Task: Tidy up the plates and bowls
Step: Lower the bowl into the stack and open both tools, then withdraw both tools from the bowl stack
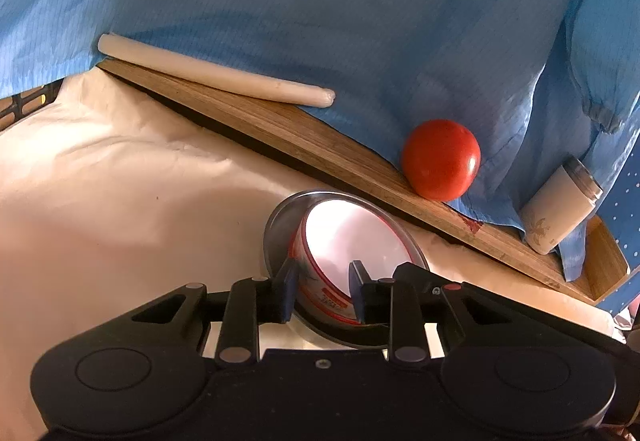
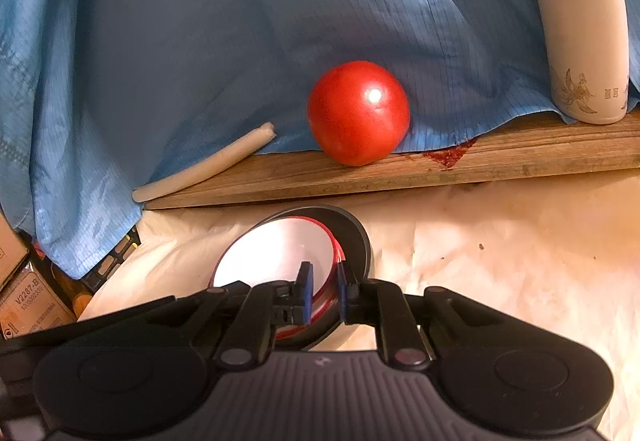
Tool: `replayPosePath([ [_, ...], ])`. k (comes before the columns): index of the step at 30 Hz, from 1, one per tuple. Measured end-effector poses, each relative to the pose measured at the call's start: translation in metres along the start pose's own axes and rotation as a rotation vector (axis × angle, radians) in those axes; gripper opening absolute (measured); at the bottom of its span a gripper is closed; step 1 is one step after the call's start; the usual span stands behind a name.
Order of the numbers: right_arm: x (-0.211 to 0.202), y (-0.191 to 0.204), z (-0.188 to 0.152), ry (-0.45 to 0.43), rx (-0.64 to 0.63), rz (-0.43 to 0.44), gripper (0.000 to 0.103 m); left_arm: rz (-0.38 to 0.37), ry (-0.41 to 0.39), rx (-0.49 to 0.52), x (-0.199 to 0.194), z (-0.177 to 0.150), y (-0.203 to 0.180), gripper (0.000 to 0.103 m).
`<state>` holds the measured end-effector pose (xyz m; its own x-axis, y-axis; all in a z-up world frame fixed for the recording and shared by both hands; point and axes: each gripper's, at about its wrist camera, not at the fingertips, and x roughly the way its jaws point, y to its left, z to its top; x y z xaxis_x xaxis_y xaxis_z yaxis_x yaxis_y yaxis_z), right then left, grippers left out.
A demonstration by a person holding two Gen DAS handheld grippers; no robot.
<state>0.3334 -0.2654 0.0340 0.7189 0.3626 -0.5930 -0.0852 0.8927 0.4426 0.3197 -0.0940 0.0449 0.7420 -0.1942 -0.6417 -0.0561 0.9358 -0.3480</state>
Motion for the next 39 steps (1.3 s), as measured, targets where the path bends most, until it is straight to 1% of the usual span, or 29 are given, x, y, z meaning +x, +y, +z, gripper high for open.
replayPosePath([
  [3,-0.001,0.000,-0.001,0.000,-0.001,0.000,0.014,-0.010,0.001,0.003,-0.001,-0.001,0.001,0.030],
  [6,-0.003,0.000,-0.001,-0.005,-0.002,-0.003,0.016,-0.037,0.004,-0.024,-0.002,-0.001,0.005,0.033],
  [9,-0.007,0.000,-0.003,-0.014,-0.002,-0.005,0.017,-0.059,-0.006,-0.040,-0.007,-0.001,0.007,0.042],
  [10,-0.009,0.000,-0.004,-0.019,-0.004,-0.006,0.017,-0.065,-0.013,-0.043,-0.010,0.000,0.007,0.047],
  [11,-0.012,0.000,-0.004,-0.026,-0.005,-0.013,0.017,-0.064,-0.020,-0.046,-0.013,0.000,0.007,0.057],
  [12,-0.016,0.001,-0.004,-0.033,-0.008,-0.019,0.018,-0.055,-0.024,-0.049,-0.015,0.000,0.008,0.061],
  [13,-0.020,0.002,-0.005,-0.039,-0.011,-0.027,0.021,-0.054,-0.028,-0.053,-0.017,0.001,0.009,0.063],
  [17,-0.035,0.003,-0.006,-0.062,-0.010,-0.045,0.024,-0.063,-0.040,-0.061,-0.026,0.003,0.011,0.064],
  [18,-0.039,0.004,-0.006,-0.068,-0.012,-0.047,0.026,-0.063,-0.043,-0.059,-0.028,0.003,0.011,0.065],
  [20,-0.047,0.006,-0.007,-0.079,-0.013,-0.052,0.032,-0.063,-0.052,-0.051,-0.034,0.004,0.012,0.072],
  [21,-0.051,0.006,-0.008,-0.083,-0.014,-0.052,0.036,-0.063,-0.055,-0.047,-0.036,0.005,0.012,0.074],
  [23,-0.058,0.007,-0.009,-0.090,-0.016,-0.052,0.043,-0.063,-0.059,-0.036,-0.041,0.006,0.013,0.082],
  [24,-0.062,0.007,-0.010,-0.094,-0.017,-0.052,0.049,-0.063,-0.064,-0.030,-0.043,0.006,0.013,0.085],
  [25,-0.065,0.007,-0.010,-0.098,-0.018,-0.052,0.054,-0.062,-0.067,-0.027,-0.046,0.006,0.014,0.091],
  [26,-0.069,0.008,-0.011,-0.101,-0.019,-0.051,0.057,-0.062,-0.071,-0.025,-0.048,0.006,0.015,0.097],
  [27,-0.072,0.008,-0.012,-0.104,-0.020,-0.050,0.062,-0.063,-0.071,-0.022,-0.050,0.006,0.017,0.099],
  [28,-0.075,0.008,-0.013,-0.106,-0.021,-0.050,0.071,-0.064,-0.069,-0.020,-0.052,0.006,0.018,0.101],
  [29,-0.078,0.008,-0.014,-0.108,-0.019,-0.052,0.075,-0.064,-0.068,-0.019,-0.053,0.006,0.019,0.102],
  [30,-0.081,0.008,-0.014,-0.111,-0.016,-0.055,0.082,-0.062,-0.067,-0.019,-0.055,0.007,0.021,0.102],
  [31,-0.083,0.008,-0.015,-0.111,-0.015,-0.055,0.086,-0.059,-0.066,-0.018,-0.056,0.007,0.023,0.102],
  [32,-0.085,0.007,-0.015,-0.110,-0.013,-0.054,0.088,-0.054,-0.064,-0.016,-0.057,0.008,0.025,0.102],
  [34,-0.089,0.006,-0.017,-0.106,-0.007,-0.053,0.099,-0.040,-0.056,-0.001,-0.057,0.008,0.030,0.102],
  [36,-0.093,0.004,-0.019,-0.101,-0.002,-0.056,0.103,-0.012,-0.042,0.037,-0.055,0.009,0.036,0.102],
  [39,-0.094,-0.001,-0.020,-0.084,0.005,-0.076,0.103,0.045,-0.029,0.100,-0.050,0.012,0.047,0.102],
])
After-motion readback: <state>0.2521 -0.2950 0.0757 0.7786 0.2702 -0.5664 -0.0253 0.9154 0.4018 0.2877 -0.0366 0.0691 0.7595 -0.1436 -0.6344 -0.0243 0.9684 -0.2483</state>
